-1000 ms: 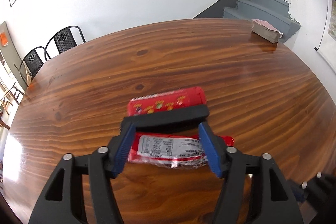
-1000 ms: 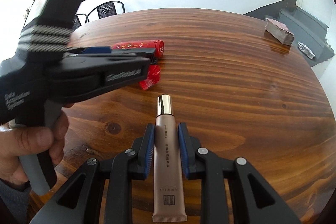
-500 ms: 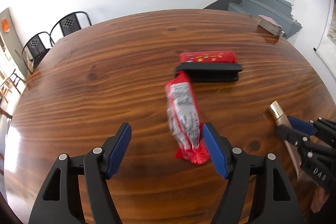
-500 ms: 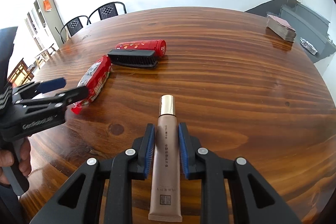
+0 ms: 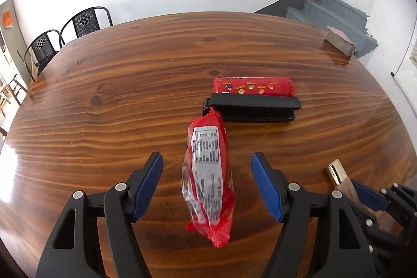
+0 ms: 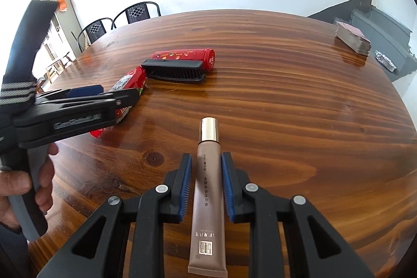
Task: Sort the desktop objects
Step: 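Grasp the red snack pack with the left gripper while the right holds the beige tube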
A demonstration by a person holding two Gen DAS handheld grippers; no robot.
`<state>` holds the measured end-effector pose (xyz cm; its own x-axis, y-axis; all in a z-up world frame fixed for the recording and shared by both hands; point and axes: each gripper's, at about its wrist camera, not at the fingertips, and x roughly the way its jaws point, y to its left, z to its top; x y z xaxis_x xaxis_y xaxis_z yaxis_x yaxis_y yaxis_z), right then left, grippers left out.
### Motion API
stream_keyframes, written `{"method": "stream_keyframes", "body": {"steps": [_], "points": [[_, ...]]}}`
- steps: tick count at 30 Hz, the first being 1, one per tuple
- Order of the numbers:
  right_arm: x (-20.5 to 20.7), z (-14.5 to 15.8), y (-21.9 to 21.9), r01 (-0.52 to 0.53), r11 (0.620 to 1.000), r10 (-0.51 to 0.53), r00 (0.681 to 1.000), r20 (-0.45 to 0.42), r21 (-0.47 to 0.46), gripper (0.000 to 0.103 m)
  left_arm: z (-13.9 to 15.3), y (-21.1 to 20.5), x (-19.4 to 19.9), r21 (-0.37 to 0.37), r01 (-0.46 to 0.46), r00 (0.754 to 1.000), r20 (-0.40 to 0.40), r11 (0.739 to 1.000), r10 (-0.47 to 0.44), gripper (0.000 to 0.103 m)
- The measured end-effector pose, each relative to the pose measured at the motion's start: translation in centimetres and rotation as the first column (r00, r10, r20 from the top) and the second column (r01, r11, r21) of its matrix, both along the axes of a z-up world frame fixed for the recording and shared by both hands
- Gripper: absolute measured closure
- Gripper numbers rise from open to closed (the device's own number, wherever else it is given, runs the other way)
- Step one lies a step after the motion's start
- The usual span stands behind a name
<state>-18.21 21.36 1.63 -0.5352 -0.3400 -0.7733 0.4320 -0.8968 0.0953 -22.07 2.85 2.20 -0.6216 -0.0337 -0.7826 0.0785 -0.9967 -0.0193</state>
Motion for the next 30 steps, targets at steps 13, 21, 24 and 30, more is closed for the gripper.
{"method": "stream_keyframes", "body": {"steps": [13, 21, 24, 30], "points": [[0.4, 0.0, -0.6, 0.01, 0.999, -0.009, 1.0, -0.017, 0.041, 0.077, -0.6, -1.2, -0.1, 0.024, -0.025, 1.0, 0.008, 0.999, 0.025, 0.07], [0.6, 0.1, -0.6, 0.014, 1.0, -0.013, 1.0, -0.013, 0.025, 0.079, 1.3, -0.3, 1.8, 0.016, -0.002, 0.999, -0.046, 1.0, 0.003, 0.071], [0.8, 0.1, -0.8, 0.01, 1.0, -0.01, 1.0, -0.014, 0.025, 0.081, 2.2, 0.1, 2.7, 0.019, 0.002, 0.998, -0.07, 1.0, -0.001, 0.071], [1.5, 0.3, -1.4, 0.001, 1.0, -0.001, 1.0, -0.027, 0.022, 0.083, 3.3, 0.1, 4.9, 0.025, 0.004, 0.995, -0.096, 1.0, -0.001, 0.071]]}}
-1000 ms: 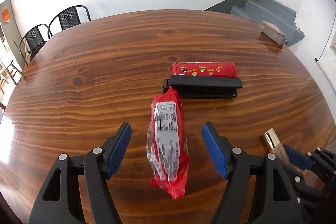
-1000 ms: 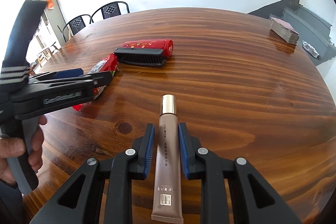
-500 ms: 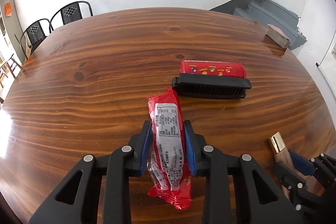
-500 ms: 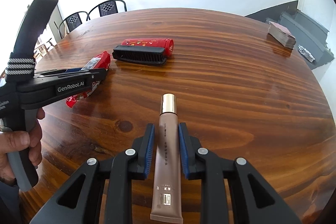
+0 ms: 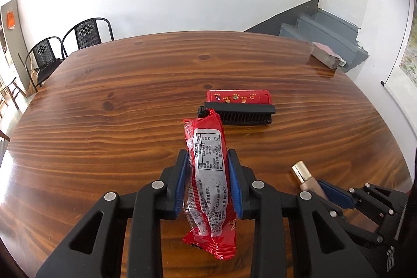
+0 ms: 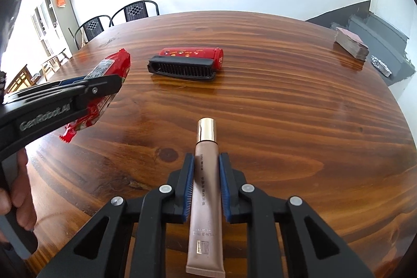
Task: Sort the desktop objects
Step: 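Grasp the red snack pack with the left gripper while the right holds the beige tube, then carry the red snack pack and beige tube over the tin box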
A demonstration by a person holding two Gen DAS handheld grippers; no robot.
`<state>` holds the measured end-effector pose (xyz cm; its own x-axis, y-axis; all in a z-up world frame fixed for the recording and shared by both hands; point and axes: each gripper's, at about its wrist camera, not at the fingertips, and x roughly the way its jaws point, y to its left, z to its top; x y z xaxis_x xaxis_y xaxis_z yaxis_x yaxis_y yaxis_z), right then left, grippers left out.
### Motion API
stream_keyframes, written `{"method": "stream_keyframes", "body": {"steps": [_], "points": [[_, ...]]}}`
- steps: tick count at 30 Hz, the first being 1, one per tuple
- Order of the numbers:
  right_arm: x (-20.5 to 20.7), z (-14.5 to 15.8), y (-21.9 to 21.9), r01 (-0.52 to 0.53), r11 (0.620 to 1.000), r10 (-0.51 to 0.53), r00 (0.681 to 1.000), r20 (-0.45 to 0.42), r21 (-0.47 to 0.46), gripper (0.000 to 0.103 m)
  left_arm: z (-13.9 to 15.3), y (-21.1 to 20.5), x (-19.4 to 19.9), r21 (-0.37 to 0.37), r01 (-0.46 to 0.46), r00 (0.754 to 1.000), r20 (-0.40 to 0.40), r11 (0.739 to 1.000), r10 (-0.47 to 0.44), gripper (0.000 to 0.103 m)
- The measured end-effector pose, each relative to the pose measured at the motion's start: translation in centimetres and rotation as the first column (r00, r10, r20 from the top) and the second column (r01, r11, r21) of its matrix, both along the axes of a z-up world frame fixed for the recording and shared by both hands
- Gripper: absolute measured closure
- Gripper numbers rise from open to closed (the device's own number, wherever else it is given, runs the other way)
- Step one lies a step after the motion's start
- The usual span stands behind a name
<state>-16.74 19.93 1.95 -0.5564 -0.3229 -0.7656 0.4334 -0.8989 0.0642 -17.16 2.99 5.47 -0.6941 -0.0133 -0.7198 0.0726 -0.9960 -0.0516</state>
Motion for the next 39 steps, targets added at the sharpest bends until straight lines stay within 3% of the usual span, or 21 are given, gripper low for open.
{"method": "stream_keyframes", "body": {"steps": [16, 32, 39], "points": [[3.1, 2.6, 0.7, 0.032, 0.989, -0.039, 0.998, -0.043, -0.142, 0.083, 2.8, -1.5, 4.7, 0.053, -0.039, 0.997, -0.067, 0.998, 0.042, 0.071], [8.8, 6.4, 5.0, 0.123, 0.947, -0.151, 0.986, -0.075, -0.297, 0.083, 4.0, 1.7, 8.5, 0.058, 0.042, 0.994, -0.1, 0.997, -0.036, 0.071], [12.3, 6.5, 5.9, 0.143, 0.942, -0.179, 0.979, -0.095, -0.305, 0.083, 3.9, 4.1, 10.3, 0.036, 0.104, 0.99, -0.1, 0.994, -0.1, 0.071]]}}
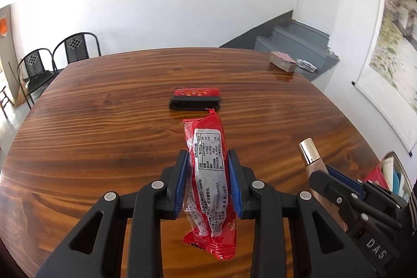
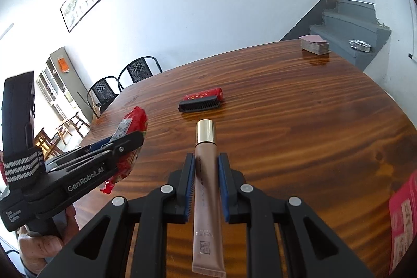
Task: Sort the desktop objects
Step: 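Carry the red snack pack and beige tube over the tin box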
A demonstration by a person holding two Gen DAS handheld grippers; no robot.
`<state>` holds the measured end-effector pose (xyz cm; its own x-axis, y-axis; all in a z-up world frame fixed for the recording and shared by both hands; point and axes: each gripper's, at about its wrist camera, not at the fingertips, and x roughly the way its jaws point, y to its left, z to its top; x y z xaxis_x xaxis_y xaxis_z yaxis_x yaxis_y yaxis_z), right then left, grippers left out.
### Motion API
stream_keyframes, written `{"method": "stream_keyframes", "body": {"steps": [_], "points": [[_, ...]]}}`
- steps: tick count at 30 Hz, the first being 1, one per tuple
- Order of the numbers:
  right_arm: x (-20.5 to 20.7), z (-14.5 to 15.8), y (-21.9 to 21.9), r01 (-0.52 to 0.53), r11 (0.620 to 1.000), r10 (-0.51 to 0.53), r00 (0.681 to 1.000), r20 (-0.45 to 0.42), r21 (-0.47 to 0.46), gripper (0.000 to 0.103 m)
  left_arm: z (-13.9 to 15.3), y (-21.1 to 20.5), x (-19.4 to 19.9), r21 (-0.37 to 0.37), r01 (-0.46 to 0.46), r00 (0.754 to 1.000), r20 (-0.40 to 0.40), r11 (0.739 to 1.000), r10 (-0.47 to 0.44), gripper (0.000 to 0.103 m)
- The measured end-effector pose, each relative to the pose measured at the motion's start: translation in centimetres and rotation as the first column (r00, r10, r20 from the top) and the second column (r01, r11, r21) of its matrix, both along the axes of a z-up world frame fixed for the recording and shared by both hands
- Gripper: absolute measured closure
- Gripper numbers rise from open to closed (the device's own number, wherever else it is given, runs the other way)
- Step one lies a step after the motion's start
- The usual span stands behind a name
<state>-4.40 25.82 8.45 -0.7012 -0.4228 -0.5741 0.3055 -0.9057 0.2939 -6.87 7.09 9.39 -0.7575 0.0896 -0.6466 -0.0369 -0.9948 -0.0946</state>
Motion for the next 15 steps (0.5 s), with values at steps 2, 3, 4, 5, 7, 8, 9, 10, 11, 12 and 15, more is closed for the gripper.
{"method": "stream_keyframes", "body": {"steps": [2, 3, 4, 5, 7, 8, 9, 10, 11, 12, 15], "points": [[1.1, 0.0, 0.5, 0.018, 1.0, -0.017, 1.0, -0.015, 0.009, 0.083, -0.1, 0.7, 0.5, -0.008, 0.021, 1.0, 0.0, 1.0, -0.021, 0.071], [1.8, 0.0, 1.0, 0.032, 0.999, -0.032, 0.999, -0.027, 0.014, 0.083, -0.1, 1.1, 0.7, -0.01, 0.031, 1.0, 0.0, 0.999, -0.031, 0.071], [2.3, 0.0, 1.3, 0.044, 0.999, -0.044, 0.998, -0.034, 0.016, 0.083, -0.1, 1.5, 1.0, -0.012, 0.041, 0.999, 0.001, 0.999, -0.041, 0.071], [2.8, 0.0, 1.7, 0.058, 0.998, -0.058, 0.998, -0.038, 0.018, 0.083, -0.2, 1.8, 1.2, -0.011, 0.052, 0.999, 0.001, 0.999, -0.052, 0.071], [3.4, -0.2, 2.7, 0.081, 0.997, -0.081, 0.996, -0.033, 0.011, 0.083, -0.2, 2.5, 1.6, -0.006, 0.068, 0.998, 0.004, 0.998, -0.068, 0.071], [3.7, -0.2, 3.1, 0.091, 0.996, -0.091, 0.996, -0.026, 0.004, 0.083, -0.3, 2.8, 1.9, -0.006, 0.072, 0.997, 0.004, 0.997, -0.072, 0.071], [4.1, -0.3, 3.8, 0.105, 0.994, -0.105, 0.994, -0.019, -0.004, 0.083, -0.3, 3.1, 2.3, -0.007, 0.075, 0.997, 0.003, 0.997, -0.075, 0.071], [4.4, -0.3, 4.2, 0.114, 0.993, -0.114, 0.993, -0.017, -0.007, 0.083, -0.4, 3.3, 2.6, -0.004, 0.079, 0.997, 0.002, 0.997, -0.079, 0.071], [4.7, -0.3, 4.6, 0.121, 0.993, -0.122, 0.992, -0.017, -0.007, 0.083, -0.5, 3.6, 2.9, -0.001, 0.087, 0.996, 0.002, 0.996, -0.087, 0.071], [5.3, -0.3, 5.0, 0.132, 0.991, -0.132, 0.991, -0.022, 0.002, 0.083, -0.6, 3.8, 3.1, -0.002, 0.094, 0.996, 0.003, 0.996, -0.094, 0.071], [6.2, -0.2, 5.9, 0.157, 0.988, -0.157, 0.987, -0.026, 0.007, 0.083, -0.7, 5.2, 3.4, -0.015, 0.13, 0.992, 0.007, 0.991, -0.13, 0.071]]}}
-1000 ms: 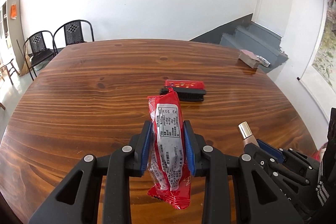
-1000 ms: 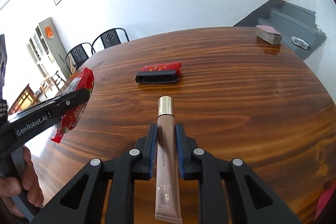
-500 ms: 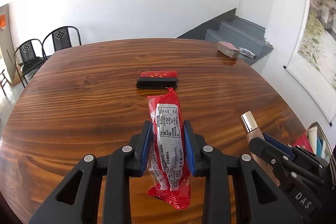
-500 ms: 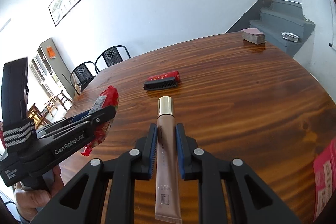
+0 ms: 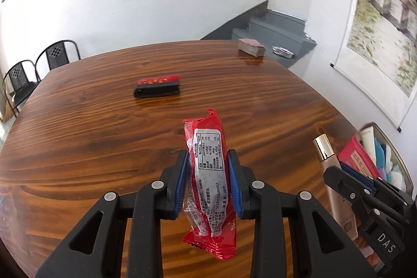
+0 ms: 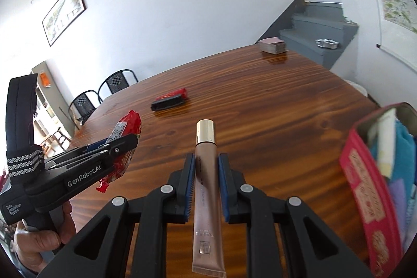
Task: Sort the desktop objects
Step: 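Carry the red snack pack and beige tube over the tin box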
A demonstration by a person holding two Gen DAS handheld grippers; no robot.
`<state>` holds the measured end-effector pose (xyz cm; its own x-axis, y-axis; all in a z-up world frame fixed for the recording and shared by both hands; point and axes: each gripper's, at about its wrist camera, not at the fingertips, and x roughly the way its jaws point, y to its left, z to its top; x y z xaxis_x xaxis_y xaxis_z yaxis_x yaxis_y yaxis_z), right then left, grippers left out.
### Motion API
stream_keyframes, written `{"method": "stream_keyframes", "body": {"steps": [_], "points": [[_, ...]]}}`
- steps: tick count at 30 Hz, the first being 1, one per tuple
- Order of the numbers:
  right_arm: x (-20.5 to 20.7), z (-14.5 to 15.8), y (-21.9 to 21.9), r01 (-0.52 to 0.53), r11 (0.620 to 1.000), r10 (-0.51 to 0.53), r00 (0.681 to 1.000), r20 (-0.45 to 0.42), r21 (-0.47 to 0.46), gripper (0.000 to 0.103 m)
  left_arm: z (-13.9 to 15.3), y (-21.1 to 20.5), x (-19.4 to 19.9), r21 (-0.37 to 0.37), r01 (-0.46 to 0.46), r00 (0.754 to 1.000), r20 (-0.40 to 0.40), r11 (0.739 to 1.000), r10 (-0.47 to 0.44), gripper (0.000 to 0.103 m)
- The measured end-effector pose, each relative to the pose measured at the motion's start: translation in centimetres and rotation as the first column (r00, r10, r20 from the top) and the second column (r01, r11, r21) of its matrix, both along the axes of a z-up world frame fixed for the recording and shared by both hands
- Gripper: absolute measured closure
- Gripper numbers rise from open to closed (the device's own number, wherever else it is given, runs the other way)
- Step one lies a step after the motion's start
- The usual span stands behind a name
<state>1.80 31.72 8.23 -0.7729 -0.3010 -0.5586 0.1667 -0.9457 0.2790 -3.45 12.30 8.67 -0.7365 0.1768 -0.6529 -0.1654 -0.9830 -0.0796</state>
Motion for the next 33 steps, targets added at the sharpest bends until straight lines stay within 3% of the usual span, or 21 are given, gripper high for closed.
{"method": "stream_keyframes", "body": {"steps": [33], "points": [[6.9, 2.1, 6.4, 0.121, 0.99, -0.128, 0.988, -0.091, -0.07, 0.083, 1.2, 7.4, 4.8, -0.026, 0.158, 0.987, -0.039, 0.987, -0.159, 0.071]]}}
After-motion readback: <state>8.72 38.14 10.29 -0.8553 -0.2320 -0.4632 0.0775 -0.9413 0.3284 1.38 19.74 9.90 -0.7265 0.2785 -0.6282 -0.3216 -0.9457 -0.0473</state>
